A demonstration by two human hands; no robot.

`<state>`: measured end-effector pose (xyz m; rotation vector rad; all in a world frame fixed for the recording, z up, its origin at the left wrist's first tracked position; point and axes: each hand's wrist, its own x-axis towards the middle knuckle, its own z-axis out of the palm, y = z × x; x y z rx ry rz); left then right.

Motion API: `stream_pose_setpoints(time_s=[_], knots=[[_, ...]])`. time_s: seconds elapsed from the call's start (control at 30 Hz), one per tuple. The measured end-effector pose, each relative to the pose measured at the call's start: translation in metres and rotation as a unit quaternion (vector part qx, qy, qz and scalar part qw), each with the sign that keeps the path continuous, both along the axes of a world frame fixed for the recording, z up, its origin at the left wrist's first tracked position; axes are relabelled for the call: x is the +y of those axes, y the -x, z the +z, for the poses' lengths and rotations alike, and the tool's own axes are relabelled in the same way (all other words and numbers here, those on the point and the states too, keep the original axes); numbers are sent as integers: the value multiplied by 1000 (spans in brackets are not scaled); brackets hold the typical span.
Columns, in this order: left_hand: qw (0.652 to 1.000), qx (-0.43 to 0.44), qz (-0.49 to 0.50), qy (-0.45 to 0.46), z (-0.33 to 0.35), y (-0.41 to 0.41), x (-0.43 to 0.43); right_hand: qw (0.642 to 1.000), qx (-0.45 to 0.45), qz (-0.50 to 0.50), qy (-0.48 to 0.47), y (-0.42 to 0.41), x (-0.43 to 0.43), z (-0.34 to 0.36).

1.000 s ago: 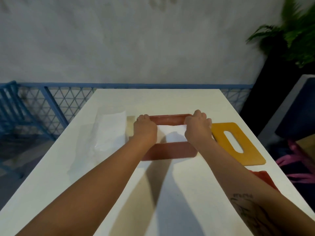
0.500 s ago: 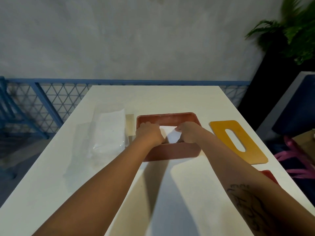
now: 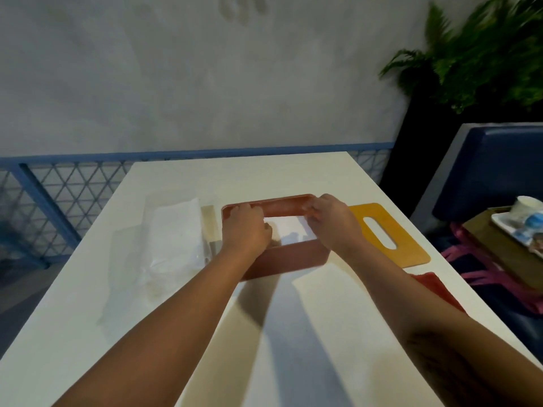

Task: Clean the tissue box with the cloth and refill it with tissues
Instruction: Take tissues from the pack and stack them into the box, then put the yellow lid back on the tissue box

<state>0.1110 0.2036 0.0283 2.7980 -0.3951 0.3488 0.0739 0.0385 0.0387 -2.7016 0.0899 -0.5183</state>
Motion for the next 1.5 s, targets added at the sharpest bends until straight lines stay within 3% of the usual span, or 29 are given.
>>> stream_pose_setpoints(time_s=[0.17, 0.43, 0.53, 0.67, 0.8, 0.97, 1.13, 1.27, 1.4, 1.5], knots=[[998, -61, -32, -17, 3, 2, -3, 993, -56, -91, -39, 30, -48, -8], [984, -113, -107, 84, 24, 23, -78, 981, 9, -188, -39, 39, -116, -30], [978, -108, -162, 77, 21, 35, -129, 979, 25, -200, -9, 39, -137, -35], [979, -66, -195, 5, 4, 38, -189, 976, 56, -209, 10, 34, -162, -43], [989, 34, -145, -25, -20, 27, -222, 978, 99, -182, 21, 28, -188, -52], [989, 137, -57, -2, -46, 12, -242, 974, 146, -167, 33, 19, -211, -63], [979, 182, 21, 95, -57, 10, -255, 971, 182, -146, 50, 10, -216, -70], [938, 227, 69, 251, -55, 7, -261, 976, 163, -143, 19, 6, -211, -73], [819, 332, 114, 454, -49, 1, -250, 972, 143, -166, -82, 5, -217, -71], [785, 346, 122, 498, -43, -1, -245, 976, 99, -150, -126, 7, -221, -66]])
